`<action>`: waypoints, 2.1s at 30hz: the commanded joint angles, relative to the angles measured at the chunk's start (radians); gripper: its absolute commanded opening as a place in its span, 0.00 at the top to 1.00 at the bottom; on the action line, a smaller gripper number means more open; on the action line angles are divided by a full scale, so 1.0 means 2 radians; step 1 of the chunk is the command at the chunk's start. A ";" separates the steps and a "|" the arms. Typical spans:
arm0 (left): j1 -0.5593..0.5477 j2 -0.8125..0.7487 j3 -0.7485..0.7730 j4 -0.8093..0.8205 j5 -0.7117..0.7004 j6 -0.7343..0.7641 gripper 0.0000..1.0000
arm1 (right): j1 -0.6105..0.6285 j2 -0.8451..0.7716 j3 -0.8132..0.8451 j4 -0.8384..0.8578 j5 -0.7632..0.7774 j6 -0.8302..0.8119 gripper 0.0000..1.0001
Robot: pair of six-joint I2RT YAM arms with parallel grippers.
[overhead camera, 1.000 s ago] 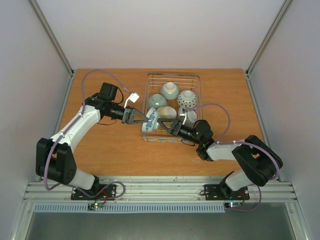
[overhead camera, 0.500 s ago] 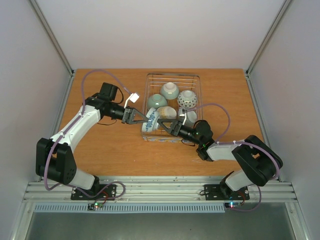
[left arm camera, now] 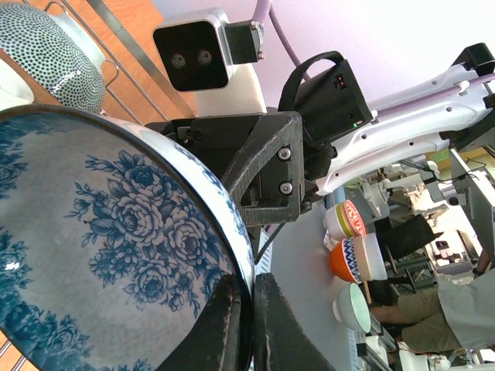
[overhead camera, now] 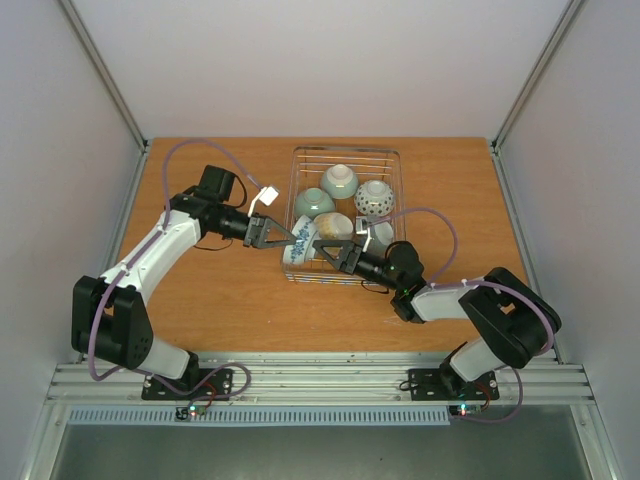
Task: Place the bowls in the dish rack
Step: Pick up the bowl from the center of the board.
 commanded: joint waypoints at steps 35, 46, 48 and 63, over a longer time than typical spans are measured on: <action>-0.001 0.009 0.010 0.003 0.023 0.027 0.85 | 0.010 0.013 0.001 0.067 -0.026 0.007 0.99; -0.001 0.005 0.012 -0.002 0.022 0.030 0.81 | 0.010 0.009 0.000 0.055 -0.018 0.003 0.99; -0.001 0.001 0.013 -0.003 0.018 0.031 0.80 | 0.010 0.003 0.001 0.039 -0.015 -0.002 0.99; 0.000 -0.056 0.003 0.013 -0.061 0.026 0.71 | 0.010 -0.025 0.015 -0.023 -0.015 -0.036 0.99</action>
